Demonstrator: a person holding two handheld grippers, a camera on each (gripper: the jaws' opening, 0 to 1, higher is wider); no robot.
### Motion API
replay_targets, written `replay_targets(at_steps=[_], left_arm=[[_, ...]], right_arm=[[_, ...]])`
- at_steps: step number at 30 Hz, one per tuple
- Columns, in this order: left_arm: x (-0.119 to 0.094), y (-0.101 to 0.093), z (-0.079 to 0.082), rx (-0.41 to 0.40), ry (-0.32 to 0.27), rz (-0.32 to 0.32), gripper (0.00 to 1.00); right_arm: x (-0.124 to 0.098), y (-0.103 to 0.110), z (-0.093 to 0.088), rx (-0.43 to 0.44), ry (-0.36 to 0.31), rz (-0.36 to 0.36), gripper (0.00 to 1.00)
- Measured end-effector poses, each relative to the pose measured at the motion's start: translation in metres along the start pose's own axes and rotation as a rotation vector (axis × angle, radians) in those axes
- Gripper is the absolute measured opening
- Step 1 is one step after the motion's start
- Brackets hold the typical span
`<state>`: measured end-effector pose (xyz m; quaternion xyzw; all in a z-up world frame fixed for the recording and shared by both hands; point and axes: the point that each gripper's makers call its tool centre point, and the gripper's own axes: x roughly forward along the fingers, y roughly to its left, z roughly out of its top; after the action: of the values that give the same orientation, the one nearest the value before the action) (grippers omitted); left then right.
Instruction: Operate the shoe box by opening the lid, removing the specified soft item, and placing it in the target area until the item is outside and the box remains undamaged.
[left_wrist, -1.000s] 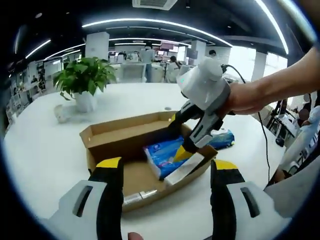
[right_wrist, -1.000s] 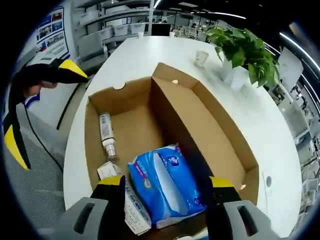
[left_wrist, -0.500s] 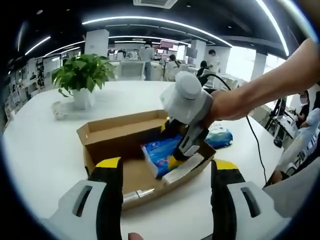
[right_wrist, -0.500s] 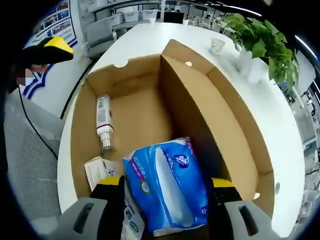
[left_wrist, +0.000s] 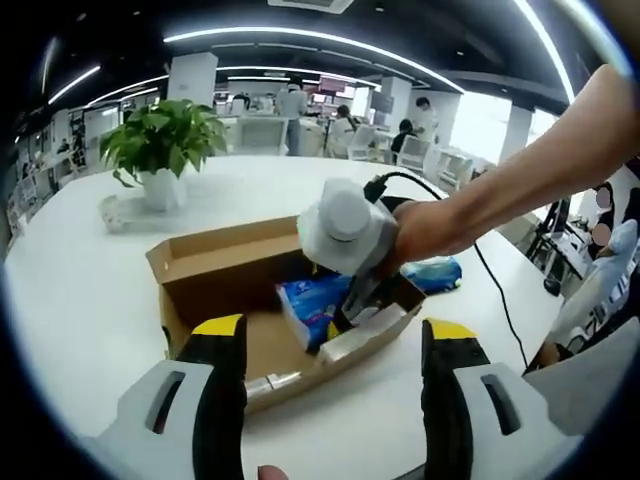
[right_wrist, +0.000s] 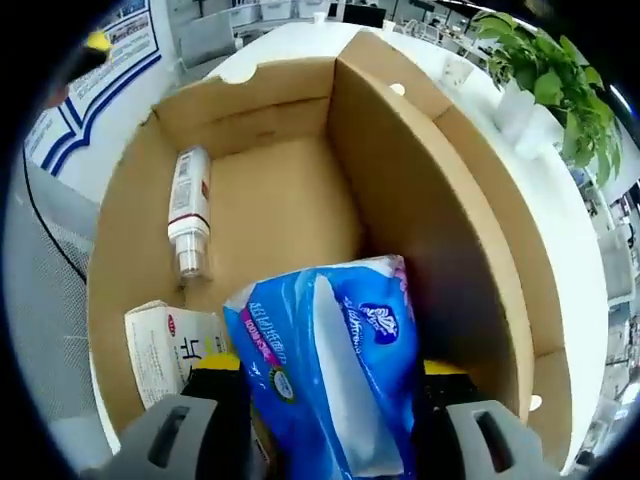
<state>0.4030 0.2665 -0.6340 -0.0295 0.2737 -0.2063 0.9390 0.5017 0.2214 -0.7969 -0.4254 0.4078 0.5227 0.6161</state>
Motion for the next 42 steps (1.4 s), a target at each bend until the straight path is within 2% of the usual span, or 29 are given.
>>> replay_targets(at_steps=[5, 9, 14, 20, 23, 35, 42], left_arm=[[0.002, 0.000, -0.001, -0.014, 0.004, -0.006, 0.69], [0.003, -0.002, -0.001, -0.007, 0.007, -0.012, 0.69], [0.005, -0.002, -0.003, -0.022, 0.015, -0.016, 0.69], [0.004, -0.003, -0.004, -0.025, 0.016, -0.016, 0.68], [0.005, -0.004, -0.004, -0.019, 0.019, -0.019, 0.68], [0.003, -0.007, -0.006, 0.008, 0.028, -0.017, 0.68], [0.002, -0.008, -0.006, 0.023, 0.029, -0.016, 0.68]], right_arm=[[-0.004, 0.000, 0.000, 0.009, -0.036, -0.001, 0.61], [-0.007, 0.003, 0.001, 0.027, -0.052, -0.017, 0.48], [-0.017, 0.003, 0.006, 0.058, -0.075, -0.031, 0.38], [-0.032, 0.005, 0.011, 0.077, -0.119, -0.044, 0.36], [-0.042, 0.006, 0.020, 0.097, -0.160, -0.063, 0.36], [-0.076, 0.009, 0.038, 0.056, -0.224, -0.128, 0.36], [-0.097, 0.006, 0.043, 0.038, -0.260, -0.165, 0.37]])
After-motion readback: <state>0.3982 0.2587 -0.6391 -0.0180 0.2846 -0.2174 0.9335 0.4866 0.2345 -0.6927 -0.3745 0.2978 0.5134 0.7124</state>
